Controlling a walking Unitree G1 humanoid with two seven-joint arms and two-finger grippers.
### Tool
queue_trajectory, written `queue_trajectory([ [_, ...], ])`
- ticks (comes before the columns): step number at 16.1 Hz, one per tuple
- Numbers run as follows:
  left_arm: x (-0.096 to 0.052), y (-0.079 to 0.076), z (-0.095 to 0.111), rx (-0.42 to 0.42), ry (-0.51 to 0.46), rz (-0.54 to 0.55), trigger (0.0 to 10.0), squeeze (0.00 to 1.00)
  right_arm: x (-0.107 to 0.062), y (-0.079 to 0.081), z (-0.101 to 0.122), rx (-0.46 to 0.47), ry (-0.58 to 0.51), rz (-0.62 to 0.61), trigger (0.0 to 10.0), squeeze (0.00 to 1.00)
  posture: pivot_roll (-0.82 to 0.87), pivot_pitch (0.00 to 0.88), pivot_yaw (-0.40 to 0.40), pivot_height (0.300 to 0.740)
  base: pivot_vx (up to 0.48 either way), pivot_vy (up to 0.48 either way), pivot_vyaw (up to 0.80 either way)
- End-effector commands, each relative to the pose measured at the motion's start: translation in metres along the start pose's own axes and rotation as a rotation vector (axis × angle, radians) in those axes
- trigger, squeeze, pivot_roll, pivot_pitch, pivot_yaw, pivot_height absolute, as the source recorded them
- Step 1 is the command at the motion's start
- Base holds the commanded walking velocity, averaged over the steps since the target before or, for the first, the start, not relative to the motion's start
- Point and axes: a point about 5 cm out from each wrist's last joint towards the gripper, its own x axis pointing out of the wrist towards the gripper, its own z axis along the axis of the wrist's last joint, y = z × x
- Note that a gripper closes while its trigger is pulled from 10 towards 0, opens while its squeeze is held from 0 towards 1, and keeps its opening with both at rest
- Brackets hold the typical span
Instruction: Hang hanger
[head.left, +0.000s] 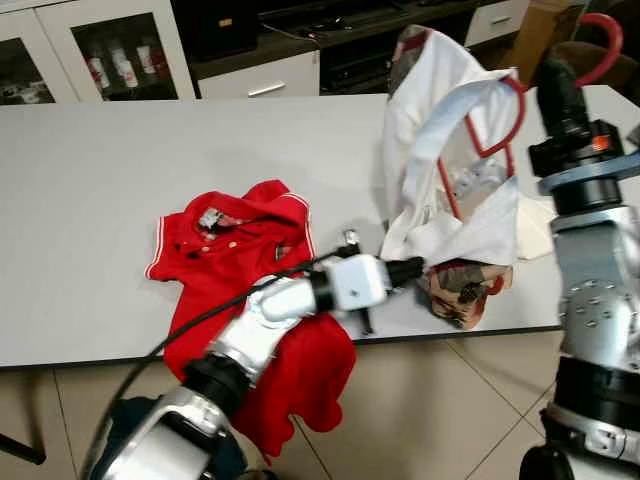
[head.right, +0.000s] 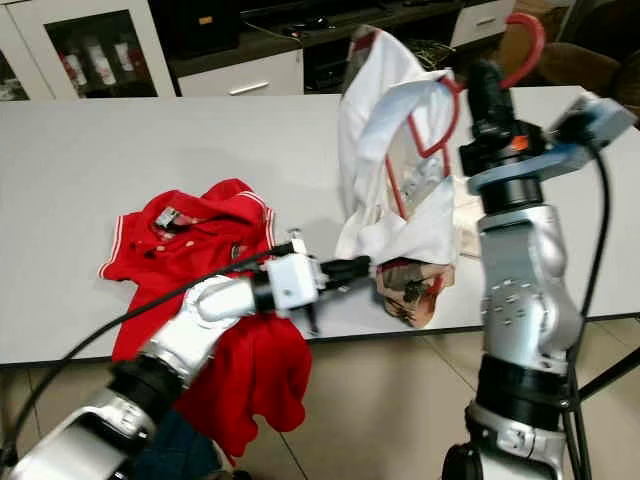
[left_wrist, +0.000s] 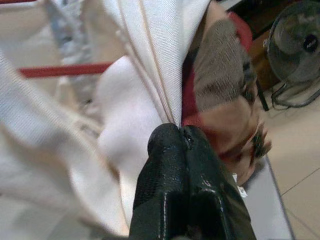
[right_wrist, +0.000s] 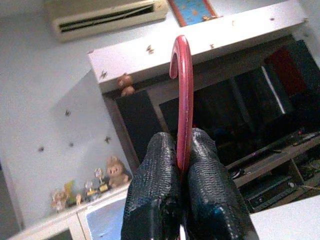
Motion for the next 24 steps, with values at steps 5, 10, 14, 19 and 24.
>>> queue_trajectory([
  [5,-0.013,0.004,-0.001,0.055,-0.005,-0.027,0.0,0.00,0.008,-0.023,0.018,0.132,-0.070,-0.161,0.0,0.00,0.00,0.039,0.018,0.740,0.000,0.000,0.00],
  [10,-0.020,0.013,-0.002,0.044,-0.008,0.023,0.0,0.00,0.005,-0.023,0.015,0.085,-0.137,-0.245,0.0,0.00,0.00,0.040,0.015,0.740,0.000,0.000,0.00],
  [14,-0.011,0.026,-0.006,-0.110,0.015,0.214,10.0,0.00,0.002,0.023,-0.029,0.070,0.077,0.071,0.0,0.00,0.00,0.036,0.013,0.740,0.000,0.000,0.00],
  [19,-0.024,0.061,0.009,-0.128,-0.084,0.436,10.0,0.77,-0.006,0.025,-0.030,-0.194,0.176,0.216,0.0,0.00,0.00,0.038,0.007,0.740,0.000,0.000,0.00],
  [24,-0.027,0.078,0.025,-0.121,-0.176,0.572,10.0,1.00,-0.010,0.019,-0.035,-0.291,0.203,0.177,0.0,0.00,0.00,0.035,0.006,0.740,0.000,0.000,0.00],
])
